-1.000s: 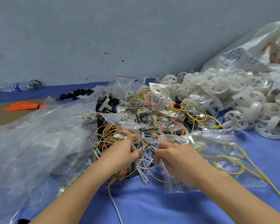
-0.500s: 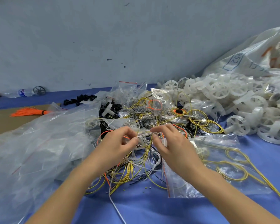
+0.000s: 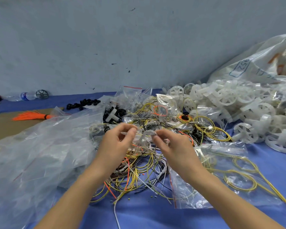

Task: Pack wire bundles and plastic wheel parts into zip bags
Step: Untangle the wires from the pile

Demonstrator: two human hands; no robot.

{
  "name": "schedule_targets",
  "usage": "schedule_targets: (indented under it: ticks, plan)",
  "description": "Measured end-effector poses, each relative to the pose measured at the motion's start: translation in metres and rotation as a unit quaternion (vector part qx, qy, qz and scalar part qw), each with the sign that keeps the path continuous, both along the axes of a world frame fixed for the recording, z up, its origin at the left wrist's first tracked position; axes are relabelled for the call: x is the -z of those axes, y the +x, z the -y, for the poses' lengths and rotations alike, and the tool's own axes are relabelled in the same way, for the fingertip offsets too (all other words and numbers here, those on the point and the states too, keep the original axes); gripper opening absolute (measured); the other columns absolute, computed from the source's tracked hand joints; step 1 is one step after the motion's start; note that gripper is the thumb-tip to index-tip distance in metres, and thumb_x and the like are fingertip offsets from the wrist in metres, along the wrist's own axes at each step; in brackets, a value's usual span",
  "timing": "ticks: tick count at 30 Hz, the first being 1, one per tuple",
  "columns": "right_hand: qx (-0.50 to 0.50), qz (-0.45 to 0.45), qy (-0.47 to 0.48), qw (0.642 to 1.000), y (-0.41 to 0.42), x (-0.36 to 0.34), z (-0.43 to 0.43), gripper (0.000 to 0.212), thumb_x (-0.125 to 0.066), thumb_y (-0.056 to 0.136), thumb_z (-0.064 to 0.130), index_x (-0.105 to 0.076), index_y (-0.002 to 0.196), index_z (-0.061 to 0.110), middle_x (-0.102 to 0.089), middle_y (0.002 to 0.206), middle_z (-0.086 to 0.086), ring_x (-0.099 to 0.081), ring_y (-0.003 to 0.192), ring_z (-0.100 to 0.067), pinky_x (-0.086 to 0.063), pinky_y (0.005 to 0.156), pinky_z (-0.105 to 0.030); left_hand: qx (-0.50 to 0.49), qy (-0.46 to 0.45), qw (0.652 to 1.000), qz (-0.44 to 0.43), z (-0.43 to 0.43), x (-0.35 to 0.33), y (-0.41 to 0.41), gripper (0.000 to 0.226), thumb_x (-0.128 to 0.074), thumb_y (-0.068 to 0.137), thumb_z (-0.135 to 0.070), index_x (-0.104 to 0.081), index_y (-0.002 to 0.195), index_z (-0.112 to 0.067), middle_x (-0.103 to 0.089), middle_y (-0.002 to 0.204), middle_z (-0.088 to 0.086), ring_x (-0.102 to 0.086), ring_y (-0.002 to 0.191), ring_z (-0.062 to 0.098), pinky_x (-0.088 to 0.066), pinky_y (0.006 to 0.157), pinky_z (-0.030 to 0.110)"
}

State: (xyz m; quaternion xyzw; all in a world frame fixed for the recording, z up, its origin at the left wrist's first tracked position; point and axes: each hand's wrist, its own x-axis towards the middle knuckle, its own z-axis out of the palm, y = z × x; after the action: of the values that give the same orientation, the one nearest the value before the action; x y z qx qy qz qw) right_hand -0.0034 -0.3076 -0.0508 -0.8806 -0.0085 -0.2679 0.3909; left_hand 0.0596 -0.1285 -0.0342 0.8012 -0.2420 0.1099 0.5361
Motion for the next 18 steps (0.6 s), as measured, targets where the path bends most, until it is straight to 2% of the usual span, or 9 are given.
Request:
schedule_targets:
  ticks: [2, 4, 5, 6, 8, 10, 12, 15, 18]
  plan:
    - [-0.011, -0.006, 0.099, 0.995, 0.0, -0.004, 0.002, 0.016, -0.06, 0.096, 0.033, -0.072, 0.097, 0.023, -0.073, 0.083, 0.013, -0.064, 0.075, 0.001, -0.05, 0.072, -0.029, -0.041, -0.038, 0.995, -0.086, -0.006, 0.0, 0.009, 0.012, -0.059, 0.096, -0.032, -0.07, 0.093, -0.029, -0.067, 0.077, -0.01, -0.061, 0.069, 0.007, -0.049, 0.058, 0.022]
    - [-0.04, -0.013, 0.227, 0.973, 0.0, -0.01, 0.002, 0.015, -0.059, 0.097, 0.031, -0.07, 0.095, 0.021, -0.073, 0.082, 0.014, -0.056, 0.055, 0.001, -0.046, 0.057, -0.025, -0.077, -0.001, 0.984, -0.159, -0.012, 0.003, 0.015, 0.02, -0.056, 0.096, -0.037, -0.067, 0.102, -0.021, -0.063, 0.078, -0.005, -0.061, 0.071, 0.017, -0.052, 0.061, 0.032]
    - [-0.05, -0.016, 0.286, 0.957, 0.0, -0.012, 0.003, 0.015, -0.059, 0.098, 0.029, -0.069, 0.096, 0.019, -0.073, 0.083, 0.013, -0.049, 0.046, -0.001, -0.044, 0.051, -0.024, -0.092, 0.03, 0.977, -0.187, -0.014, 0.004, 0.016, 0.031, -0.055, 0.096, -0.039, -0.062, 0.113, -0.015, -0.061, 0.081, -0.003, -0.061, 0.072, 0.019, -0.054, 0.063, 0.034]
    - [-0.055, -0.016, 0.33, 0.942, 0.0, -0.015, 0.005, 0.014, -0.058, 0.099, 0.027, -0.068, 0.097, 0.016, -0.074, 0.087, 0.011, -0.044, 0.041, -0.006, -0.042, 0.045, -0.023, -0.111, 0.069, 0.972, -0.194, -0.015, 0.005, 0.015, 0.043, -0.054, 0.096, -0.042, -0.053, 0.127, -0.013, -0.06, 0.085, -0.003, -0.063, 0.075, 0.021, -0.055, 0.068, 0.036]
    - [-0.058, -0.011, 0.372, 0.926, 0.0, -0.018, 0.01, 0.016, -0.056, 0.099, 0.025, -0.064, 0.1, 0.012, -0.075, 0.098, 0.008, -0.04, 0.037, -0.009, -0.041, 0.041, -0.021, -0.157, 0.169, 0.966, -0.115, -0.019, 0.004, 0.012, 0.061, -0.052, 0.094, -0.048, -0.035, 0.144, -0.017, -0.059, 0.09, -0.007, -0.062, 0.086, 0.02, -0.052, 0.077, 0.038]
    - [-0.054, -0.009, 0.391, 0.919, 0.001, -0.02, 0.016, 0.016, -0.055, 0.1, 0.027, -0.062, 0.102, 0.013, -0.075, 0.102, 0.008, -0.039, 0.036, -0.009, -0.043, 0.043, -0.02, -0.158, 0.221, 0.962, -0.003, -0.021, -0.002, 0.004, 0.052, -0.052, 0.093, -0.05, -0.041, 0.138, -0.025, -0.058, 0.095, -0.01, -0.059, 0.087, 0.012, -0.047, 0.076, 0.035]
    - [-0.051, -0.007, 0.419, 0.906, 0.002, -0.021, 0.02, 0.015, -0.056, 0.099, 0.026, -0.06, 0.103, 0.012, -0.075, 0.103, 0.008, -0.038, 0.035, -0.009, -0.045, 0.044, -0.021, -0.093, 0.264, 0.96, 0.03, -0.02, -0.005, -0.004, 0.038, -0.055, 0.092, -0.048, -0.048, 0.125, -0.03, -0.059, 0.095, -0.012, -0.056, 0.081, -0.001, -0.045, 0.07, 0.028]
    - [-0.049, 0.004, 0.45, 0.892, 0.003, -0.022, 0.025, 0.012, -0.056, 0.099, 0.023, -0.059, 0.101, 0.012, -0.076, 0.102, 0.007, -0.037, 0.033, -0.007, -0.045, 0.041, -0.021, 0.035, 0.377, 0.925, -0.044, -0.018, -0.001, -0.018, 0.035, -0.058, 0.09, -0.051, -0.047, 0.117, -0.033, -0.064, 0.09, -0.012, -0.059, 0.078, 0.001, -0.048, 0.072, 0.027]
    - [-0.043, 0.004, 0.441, 0.897, 0.002, -0.02, 0.031, 0.013, -0.056, 0.1, 0.024, -0.06, 0.102, 0.012, -0.075, 0.102, 0.007, -0.037, 0.034, -0.007, -0.045, 0.042, -0.021, 0.099, 0.512, 0.845, -0.121, -0.024, 0.0, -0.028, 0.037, -0.063, 0.083, -0.057, -0.054, 0.109, -0.033, -0.061, 0.094, -0.015, -0.058, 0.085, 0.004, -0.049, 0.08, 0.028]
